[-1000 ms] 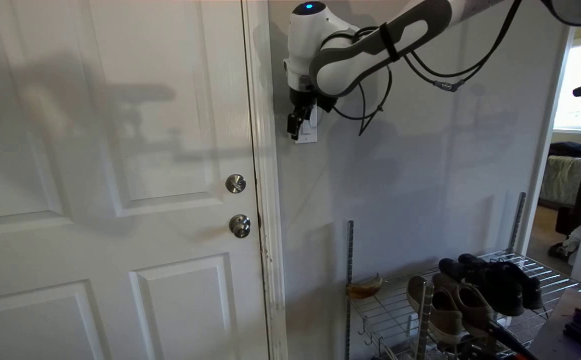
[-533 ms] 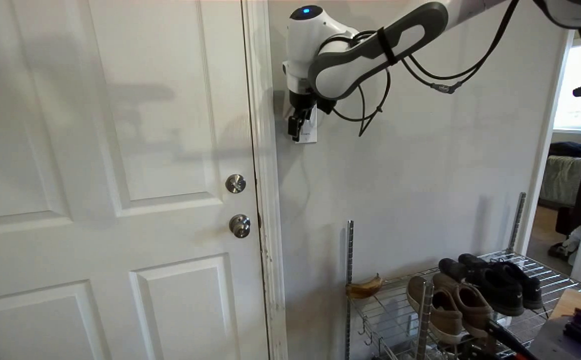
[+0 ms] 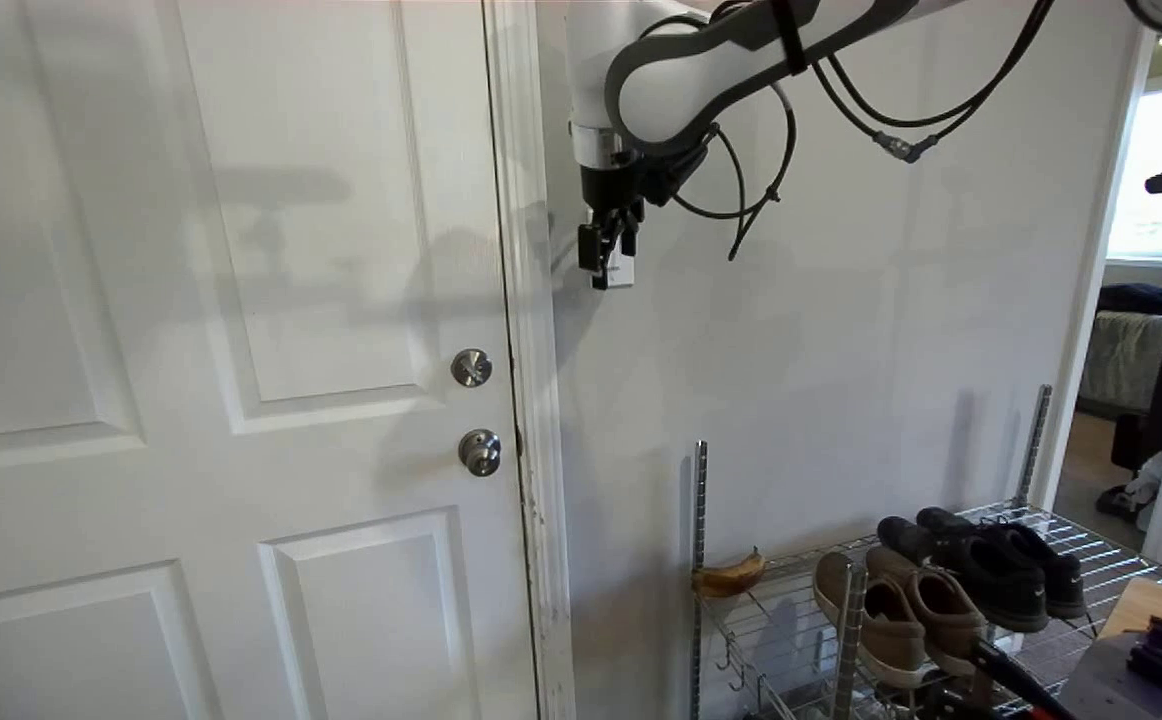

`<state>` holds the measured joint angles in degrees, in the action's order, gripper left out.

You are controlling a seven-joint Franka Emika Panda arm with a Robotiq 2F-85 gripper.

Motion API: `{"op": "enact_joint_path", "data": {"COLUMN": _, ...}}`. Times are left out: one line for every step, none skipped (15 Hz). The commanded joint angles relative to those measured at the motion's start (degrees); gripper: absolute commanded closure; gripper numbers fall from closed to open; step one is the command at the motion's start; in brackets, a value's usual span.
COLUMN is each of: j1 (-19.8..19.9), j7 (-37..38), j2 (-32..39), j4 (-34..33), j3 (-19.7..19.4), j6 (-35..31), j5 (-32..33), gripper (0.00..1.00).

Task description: Push the light switch downwards

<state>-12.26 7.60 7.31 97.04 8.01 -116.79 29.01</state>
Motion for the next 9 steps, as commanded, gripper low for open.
{"op": "enact_joint_path", "data": {"j1": 0.3, "j7": 2.2, "j2": -6.6, "j4": 7.1, "j3": 0.5, "j6": 1.8, "j5": -4.5, "gripper": 0.0}}
{"op": "enact_joint_path", "data": {"j1": 0.4, "j7": 2.6, "j2": -7.6, "j4": 8.3, "j3": 0.6, "j6": 1.8, "j5": -5.6, "gripper": 0.0}}
{"op": "enact_joint_path", "data": {"j1": 0.4, "j7": 1.0, "j2": -3.6, "j4": 3.5, "j3": 0.6, "j6": 1.7, "j5": -3.4, "gripper": 0.0}}
{"op": "enact_joint_path", "data": {"j1": 0.4, "j7": 1.1, "j2": -4.3, "j4": 4.1, "j3": 0.7, "j6": 1.7, "j5": -3.6, "gripper": 0.0}}
{"op": "enact_joint_path", "data": {"j1": 0.4, "j7": 1.1, "j2": -4.3, "j4": 4.0, "j3": 0.8, "j6": 1.7, "j5": -3.6, "gripper": 0.0}}
{"op": "enact_joint_path", "data": {"j1": 0.4, "j7": 1.1, "j2": -4.1, "j4": 3.9, "j3": 0.7, "j6": 1.7, "j5": -3.6, "gripper": 0.0}}
{"op": "enact_joint_path", "data": {"j1": 0.4, "j7": 1.1, "j2": -3.8, "j4": 3.7, "j3": 0.7, "j6": 1.7, "j5": -3.6, "gripper": 0.0}}
{"op": "enact_joint_path", "data": {"j1": 0.4, "j7": 1.1, "j2": -3.7, "j4": 3.7, "j3": 0.7, "j6": 1.7, "j5": -3.6, "gripper": 0.0}}
{"op": "enact_joint_path", "data": {"j1": 0.4, "j7": 1.1, "j2": -3.7, "j4": 3.7, "j3": 0.7, "j6": 1.7, "j5": -3.6, "gripper": 0.0}}
